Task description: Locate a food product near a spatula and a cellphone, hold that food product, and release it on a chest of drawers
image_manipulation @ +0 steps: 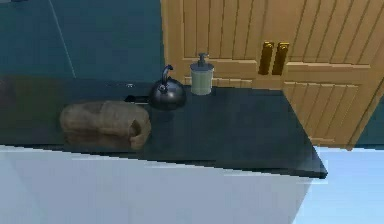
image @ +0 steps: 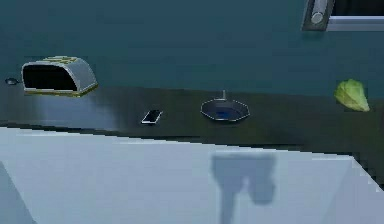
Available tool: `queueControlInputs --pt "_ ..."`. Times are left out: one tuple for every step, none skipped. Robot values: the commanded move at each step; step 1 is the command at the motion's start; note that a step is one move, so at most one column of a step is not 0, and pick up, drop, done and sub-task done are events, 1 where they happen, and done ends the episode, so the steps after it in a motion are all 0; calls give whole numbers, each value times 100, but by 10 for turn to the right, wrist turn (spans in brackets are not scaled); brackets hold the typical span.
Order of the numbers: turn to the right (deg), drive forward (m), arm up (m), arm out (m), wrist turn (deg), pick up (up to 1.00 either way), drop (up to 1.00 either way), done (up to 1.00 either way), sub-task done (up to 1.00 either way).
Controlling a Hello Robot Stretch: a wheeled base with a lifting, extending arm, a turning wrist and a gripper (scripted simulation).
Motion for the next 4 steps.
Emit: queueControlInputs --pt "-180 0 0 0 0 0 0 0 0" --pt "0 0 50 0 0 0 0 0 0" --pt "0 0 38 0 0 0 0 0 0" --pt "0 0 0 26 0 0 0 0 0"
